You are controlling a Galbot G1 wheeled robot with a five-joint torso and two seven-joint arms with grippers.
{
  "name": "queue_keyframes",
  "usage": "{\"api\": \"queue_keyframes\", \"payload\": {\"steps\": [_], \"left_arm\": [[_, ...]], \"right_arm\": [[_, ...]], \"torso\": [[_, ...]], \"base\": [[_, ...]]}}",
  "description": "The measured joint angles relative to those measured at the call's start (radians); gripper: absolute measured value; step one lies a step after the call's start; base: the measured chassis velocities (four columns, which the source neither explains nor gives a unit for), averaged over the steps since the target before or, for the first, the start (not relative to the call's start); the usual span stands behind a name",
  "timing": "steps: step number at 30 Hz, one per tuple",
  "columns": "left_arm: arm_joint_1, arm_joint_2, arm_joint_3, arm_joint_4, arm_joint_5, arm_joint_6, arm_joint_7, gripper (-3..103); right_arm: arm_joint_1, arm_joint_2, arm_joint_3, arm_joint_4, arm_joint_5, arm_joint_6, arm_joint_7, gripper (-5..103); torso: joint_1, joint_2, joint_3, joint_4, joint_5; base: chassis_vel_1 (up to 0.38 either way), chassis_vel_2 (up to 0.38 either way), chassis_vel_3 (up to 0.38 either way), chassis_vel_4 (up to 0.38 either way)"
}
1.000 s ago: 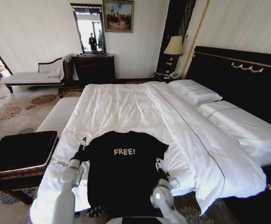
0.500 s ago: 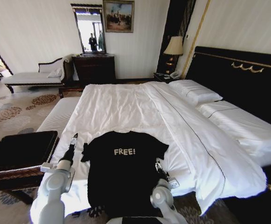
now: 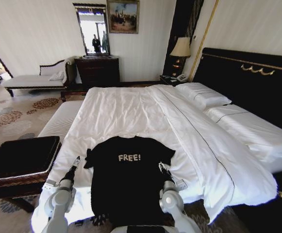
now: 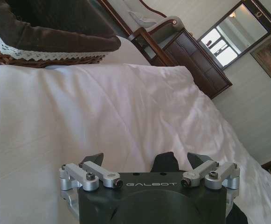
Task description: Fold the clothes on the bed and place them into the basket.
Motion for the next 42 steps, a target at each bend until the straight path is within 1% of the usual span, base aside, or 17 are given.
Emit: {"api": "queue_keyframes", "payload": {"steps": [2, 4, 6, 8, 11, 14, 21, 25, 27, 30, 33, 34, 35, 36, 39, 40, 42], "left_arm": [[-0.003, 0.000, 0.013, -0.002, 0.003, 0.000, 0.000, 100], [-0.010, 0.005, 0.031, -0.003, 0.007, 0.001, 0.000, 100], [-0.009, 0.007, 0.032, -0.005, 0.007, 0.001, -0.001, 100], [-0.007, 0.016, 0.027, -0.017, 0.001, 0.002, -0.003, 100], [-0.007, 0.023, 0.020, -0.026, -0.009, 0.005, -0.006, 100], [-0.013, 0.027, 0.017, -0.039, -0.017, 0.011, -0.012, 100], [-0.007, 0.023, 0.025, -0.061, -0.019, 0.014, -0.019, 100], [-0.006, 0.025, 0.025, -0.071, -0.021, 0.015, -0.023, 100], [-0.006, 0.027, 0.024, -0.076, -0.026, 0.017, -0.027, 100], [-0.006, 0.028, 0.021, -0.079, -0.029, 0.018, -0.029, 100], [-0.003, 0.031, 0.016, -0.080, -0.033, 0.018, -0.029, 100], [-0.003, 0.031, 0.016, -0.080, -0.033, 0.018, -0.029, 100], [-0.002, 0.031, 0.015, -0.080, -0.033, 0.018, -0.030, 100], [-0.001, 0.032, 0.014, -0.080, -0.033, 0.018, -0.030, 100], [0.002, 0.032, 0.012, -0.080, -0.033, 0.018, -0.030, 100], [0.002, 0.032, 0.012, -0.080, -0.033, 0.018, -0.030, 100], [0.005, 0.032, 0.011, -0.079, -0.032, 0.017, -0.030, 100]], "right_arm": [[0.009, -0.008, 0.007, -0.001, 0.007, -0.003, 0.000, 100], [0.023, -0.016, 0.030, -0.001, 0.018, -0.006, 0.013, 100], [0.034, -0.018, 0.037, -0.001, 0.024, -0.010, 0.020, 100], [0.066, -0.021, 0.052, 0.002, 0.036, -0.023, 0.046, 100], [0.094, -0.025, 0.066, 0.002, 0.045, -0.039, 0.073, 100], [0.142, -0.038, 0.080, -0.033, 0.055, -0.063, 0.130, 100], [0.213, -0.056, 0.094, -0.124, 0.133, -0.089, 0.145, 100], [0.238, -0.057, 0.098, -0.166, 0.143, -0.095, 0.138, 102], [0.243, -0.056, 0.098, -0.177, 0.139, -0.096, 0.137, 93], [0.241, -0.056, 0.097, -0.178, 0.133, -0.096, 0.137, 88], [0.234, -0.054, 0.094, -0.175, 0.124, -0.096, 0.135, 71], [0.234, -0.054, 0.094, -0.175, 0.124, -0.096, 0.135, 71], [0.233, -0.053, 0.093, -0.175, 0.121, -0.096, 0.135, 65], [0.233, -0.052, 0.092, -0.176, 0.118, -0.096, 0.134, 65], [0.234, -0.052, 0.086, -0.187, 0.093, -0.095, 0.128, 50], [0.234, -0.052, 0.086, -0.187, 0.093, -0.095, 0.128, 50], [0.236, -0.053, 0.081, -0.195, 0.074, -0.093, 0.122, 38]], "torso": [[0.000, 0.000, 0.000, 0.0001, 0.0001], [0.000, 0.000, 0.000, -0.0015, -0.0006], [0.000, 0.000, 0.000, -0.0012, -0.0006], [0.000, 0.000, 0.000, -0.0001, -0.0003], [0.000, 0.000, 0.000, -0.0004, -0.0003], [0.000, 0.000, 0.000, -0.0005, -0.0006], [0.000, 0.000, 0.000, -0.0005, -0.0006], [0.000, 0.000, 0.000, -0.0005, -0.0005], [0.000, 0.000, 0.000, -0.0006, -0.0005], [0.000, 0.000, 0.000, -0.0006, -0.0006], [0.000, 0.000, 0.000, -0.0006, -0.0006], [0.000, 0.000, 0.000, -0.0006, -0.0006], [0.000, 0.000, 0.000, -0.0006, -0.0006], [0.000, 0.000, 0.000, -0.0005, -0.0006], [0.000, 0.000, 0.000, -0.0006, -0.0006], [0.000, 0.000, 0.000, -0.0006, -0.0006], [0.000, 0.000, 0.000, -0.0006, -0.0006]], "base": [[0.000, 0.000, 0.000, 0.000], [0.000, 0.000, 0.000, 0.000], [0.000, 0.000, 0.000, 0.000], [0.000, 0.000, 0.000, 0.000], [0.000, 0.000, 0.000, 0.000], [0.000, 0.000, 0.000, 0.000], [0.000, 0.000, 0.000, 0.000], [0.000, 0.000, 0.000, 0.000], [0.000, 0.000, 0.000, 0.000], [0.000, 0.000, 0.000, 0.000], [0.000, 0.000, 0.000, 0.000], [0.000, 0.000, 0.000, 0.000], [0.000, 0.000, 0.000, 0.000], [0.000, 0.000, 0.000, 0.000], [0.000, 0.000, 0.000, 0.000], [0.000, 0.000, 0.000, 0.000], [0.000, 0.000, 0.000, 0.000]]}}
